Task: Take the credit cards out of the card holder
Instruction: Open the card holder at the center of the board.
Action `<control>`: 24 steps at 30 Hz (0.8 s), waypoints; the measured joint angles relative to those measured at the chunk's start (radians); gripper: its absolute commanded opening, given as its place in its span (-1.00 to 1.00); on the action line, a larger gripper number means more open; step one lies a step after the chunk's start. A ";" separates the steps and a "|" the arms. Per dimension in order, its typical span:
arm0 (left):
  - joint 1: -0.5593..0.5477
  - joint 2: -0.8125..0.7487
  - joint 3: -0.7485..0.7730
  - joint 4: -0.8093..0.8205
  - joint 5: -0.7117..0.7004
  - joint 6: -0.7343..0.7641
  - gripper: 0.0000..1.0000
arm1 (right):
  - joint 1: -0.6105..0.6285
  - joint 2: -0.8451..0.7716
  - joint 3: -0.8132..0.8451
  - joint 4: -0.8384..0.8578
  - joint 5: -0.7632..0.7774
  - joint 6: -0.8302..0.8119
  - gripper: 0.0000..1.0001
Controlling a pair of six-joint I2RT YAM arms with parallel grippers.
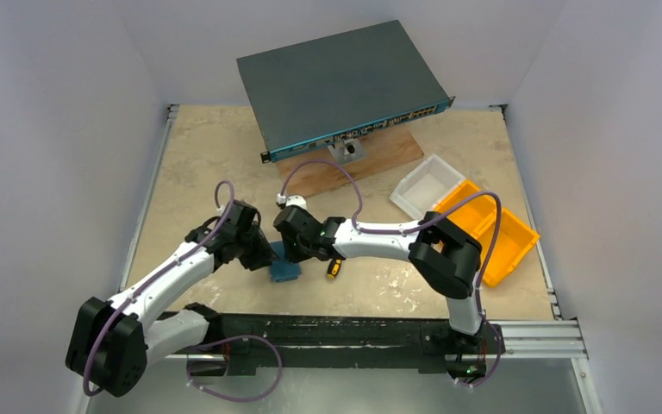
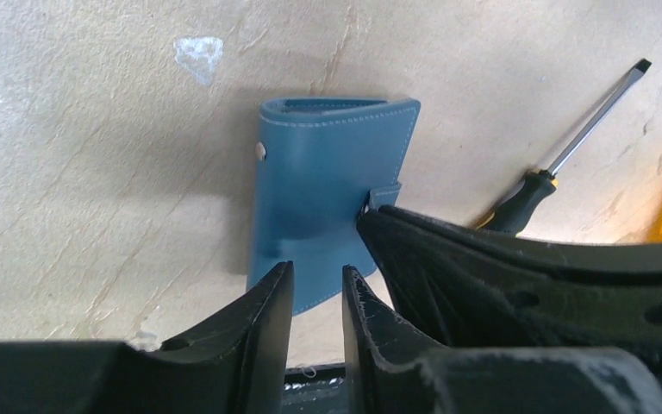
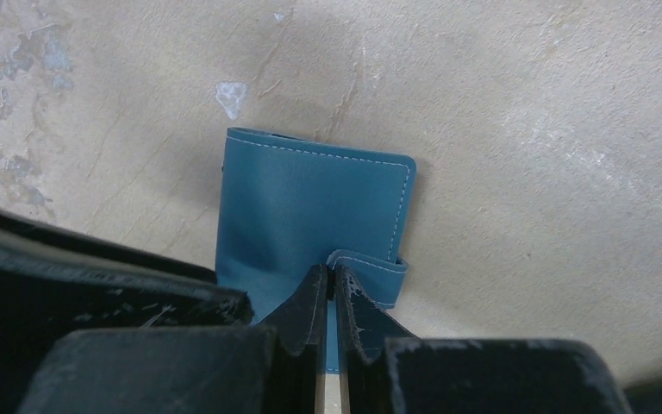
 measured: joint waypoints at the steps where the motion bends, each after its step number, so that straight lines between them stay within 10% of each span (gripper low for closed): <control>1: 0.000 0.014 -0.002 0.014 0.000 -0.006 -0.58 | 0.000 -0.002 -0.002 0.003 -0.001 0.000 -1.00; 24: -0.003 0.145 -0.053 0.095 -0.048 -0.154 -0.63 | -0.073 -0.164 -0.090 0.037 -0.103 0.036 -0.81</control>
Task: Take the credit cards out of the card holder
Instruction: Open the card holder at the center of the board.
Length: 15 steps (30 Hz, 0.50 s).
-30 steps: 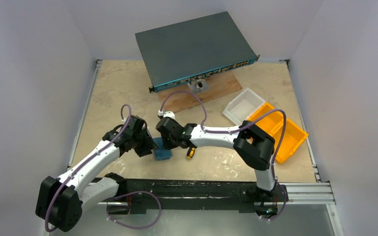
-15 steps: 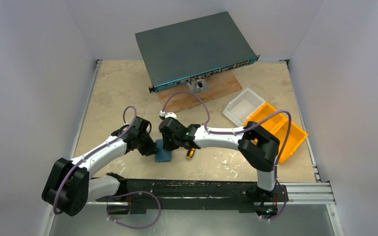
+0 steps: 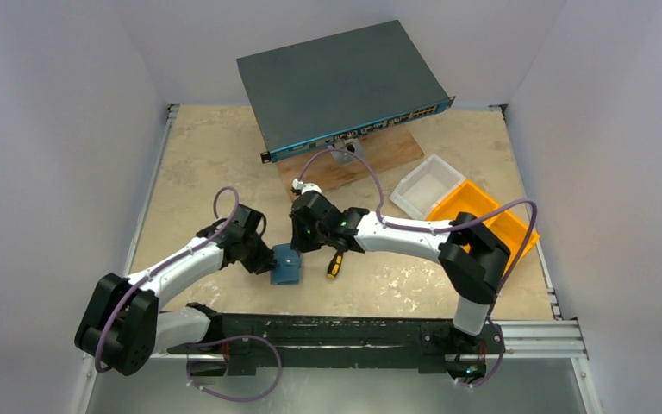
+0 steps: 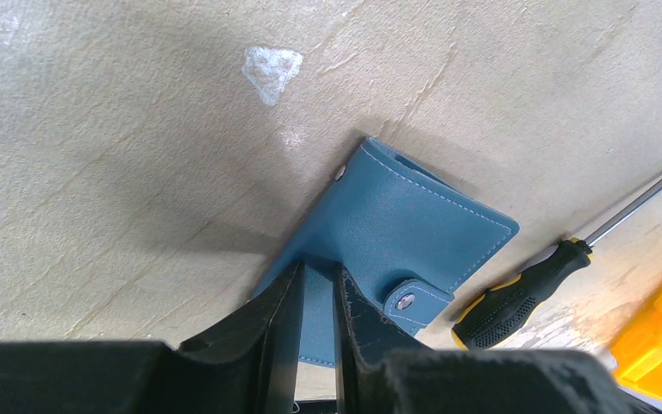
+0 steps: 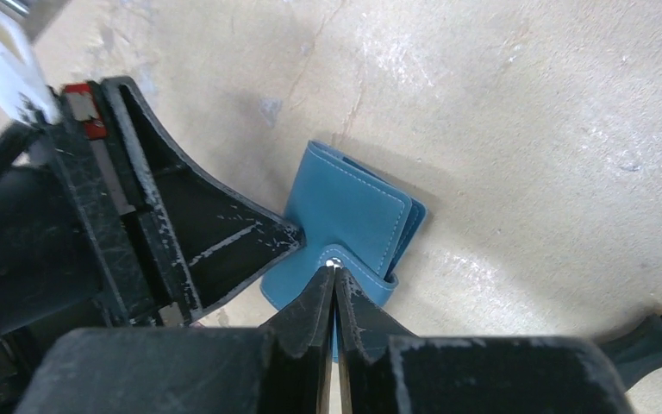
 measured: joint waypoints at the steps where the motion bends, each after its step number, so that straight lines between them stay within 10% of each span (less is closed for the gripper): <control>1: 0.000 0.000 0.000 0.000 0.000 0.000 -0.64 | 0.001 0.007 0.003 -0.005 0.000 -0.003 -0.72; 15: 0.000 -0.033 -0.025 0.013 0.009 0.000 -0.94 | 0.056 0.159 0.099 -0.073 0.040 -0.022 -0.35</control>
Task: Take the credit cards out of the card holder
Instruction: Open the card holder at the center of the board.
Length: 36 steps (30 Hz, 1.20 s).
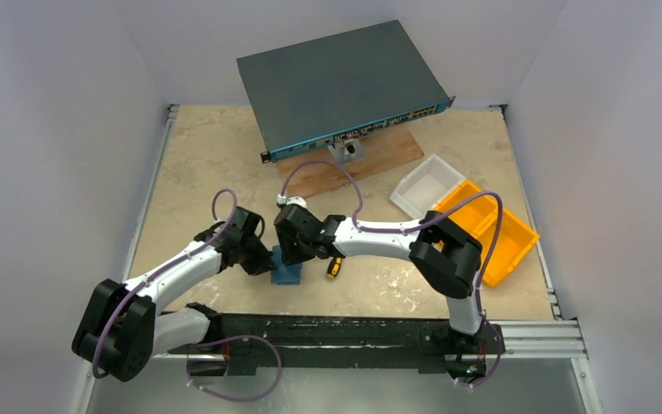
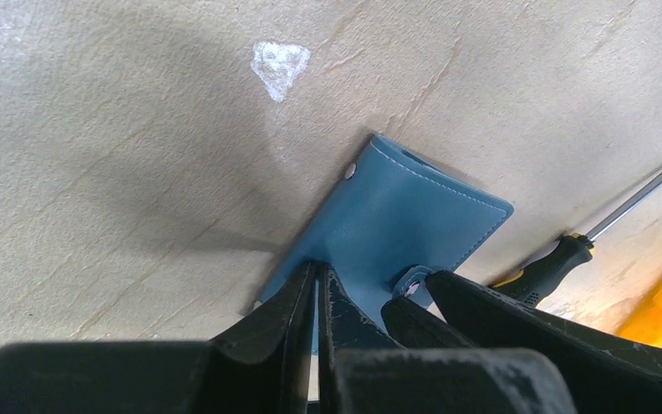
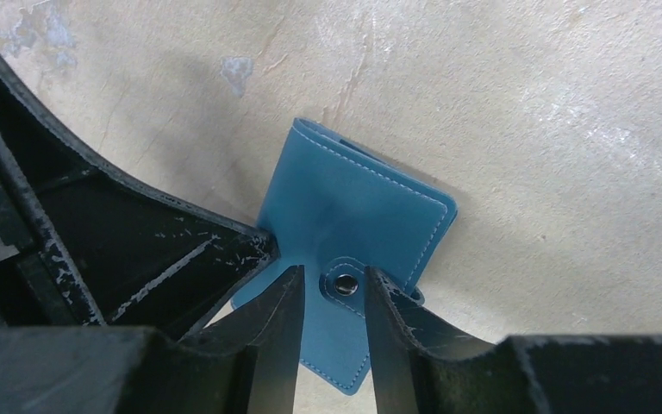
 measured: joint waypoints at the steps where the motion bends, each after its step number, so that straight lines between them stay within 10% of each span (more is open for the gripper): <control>1: 0.000 -0.002 -0.002 0.000 0.002 0.000 -0.95 | 0.001 0.003 0.002 -0.001 0.006 0.000 -0.35; 23: 0.000 -0.022 -0.018 -0.001 0.001 -0.075 -1.00 | 0.101 0.080 0.101 -0.099 0.273 -0.021 -0.36; 36: 0.000 -0.024 -0.019 -0.010 -0.004 -0.112 -1.00 | 0.109 0.065 0.060 -0.060 0.318 -0.027 -1.00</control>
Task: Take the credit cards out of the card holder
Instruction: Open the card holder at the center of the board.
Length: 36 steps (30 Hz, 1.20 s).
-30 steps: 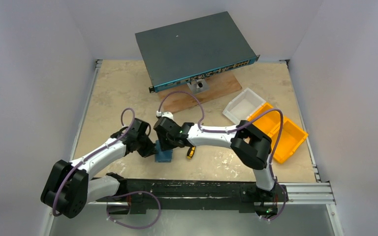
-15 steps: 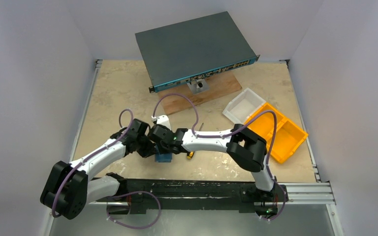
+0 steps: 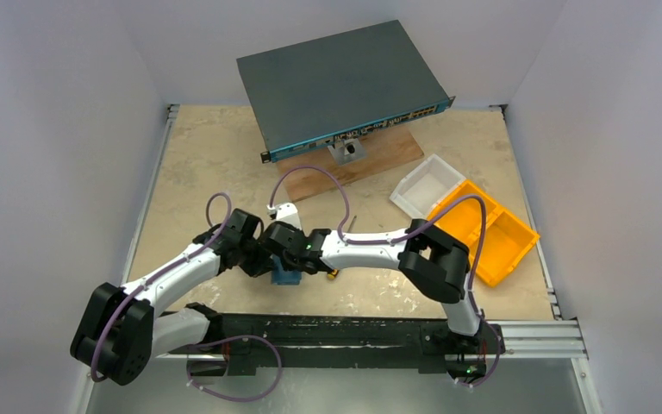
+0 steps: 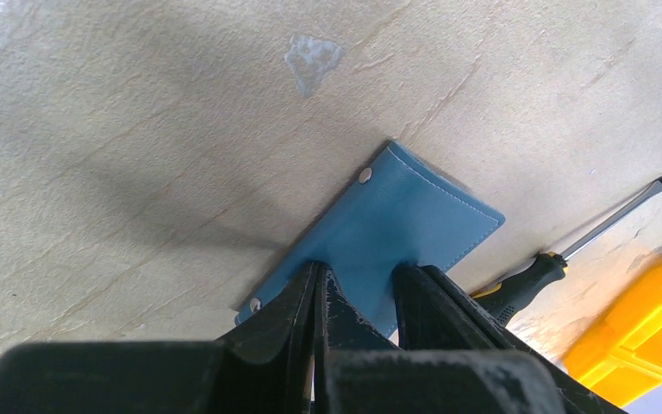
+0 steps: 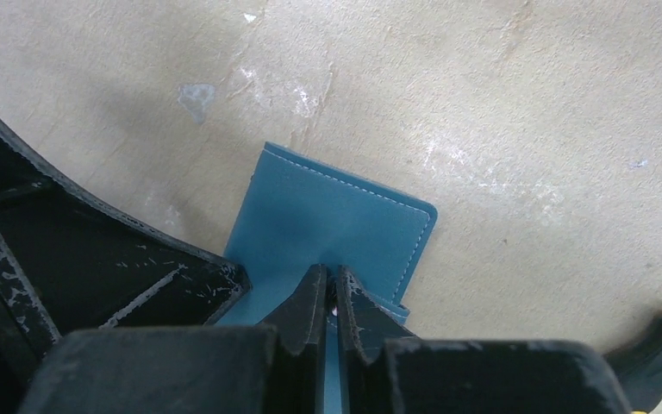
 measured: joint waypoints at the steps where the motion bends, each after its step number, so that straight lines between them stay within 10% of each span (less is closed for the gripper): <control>1: 0.000 0.000 0.000 -0.001 -0.002 -0.003 -1.00 | 0.000 -0.002 -0.004 0.005 0.000 0.000 -1.00; 24: -0.001 0.031 0.000 0.003 0.013 -0.019 -1.00 | -0.195 -0.164 -0.246 0.175 -0.386 0.020 -1.00; 28: -0.001 0.027 0.000 0.003 0.013 -0.018 -1.00 | -0.162 -0.172 -0.242 0.159 -0.327 0.009 -0.46; 36: -0.001 0.019 0.000 -0.002 0.003 -0.018 -1.00 | -0.009 -0.183 -0.148 0.063 -0.128 -0.005 -0.07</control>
